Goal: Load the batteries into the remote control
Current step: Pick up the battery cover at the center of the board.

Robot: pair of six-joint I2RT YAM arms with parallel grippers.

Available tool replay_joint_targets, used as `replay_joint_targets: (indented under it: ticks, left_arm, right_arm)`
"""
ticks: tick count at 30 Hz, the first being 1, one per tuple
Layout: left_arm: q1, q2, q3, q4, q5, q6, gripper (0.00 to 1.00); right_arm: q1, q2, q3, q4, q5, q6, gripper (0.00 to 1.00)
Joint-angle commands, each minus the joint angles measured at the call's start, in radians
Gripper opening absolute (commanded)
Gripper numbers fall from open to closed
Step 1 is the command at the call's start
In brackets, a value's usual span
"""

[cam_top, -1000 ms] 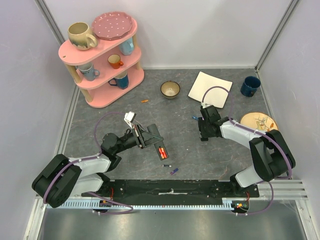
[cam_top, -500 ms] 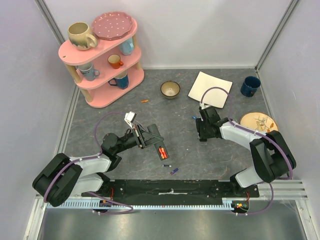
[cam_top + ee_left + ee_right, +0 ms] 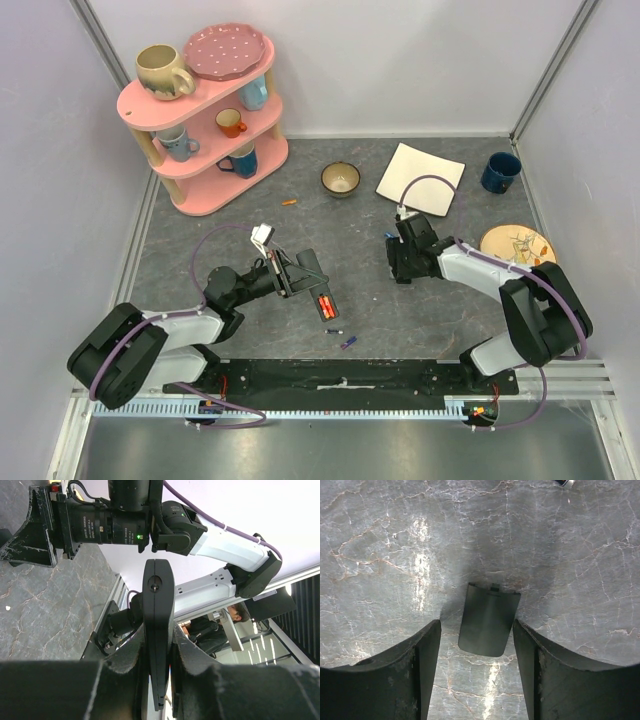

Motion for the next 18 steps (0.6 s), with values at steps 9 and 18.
replay_joint_targets:
  ticks: [9,18]
  left_arm:
    - [-0.008,0.014,0.025,0.088,-0.001,-0.028,0.02]
    - [-0.01,0.016,0.027,0.088,-0.015,-0.028,0.02]
  right_arm:
    - [0.028,0.05,-0.04,-0.125,-0.028,0.053,0.56]
    - [0.041,0.071,-0.042,-0.122,-0.022,0.062,0.38]
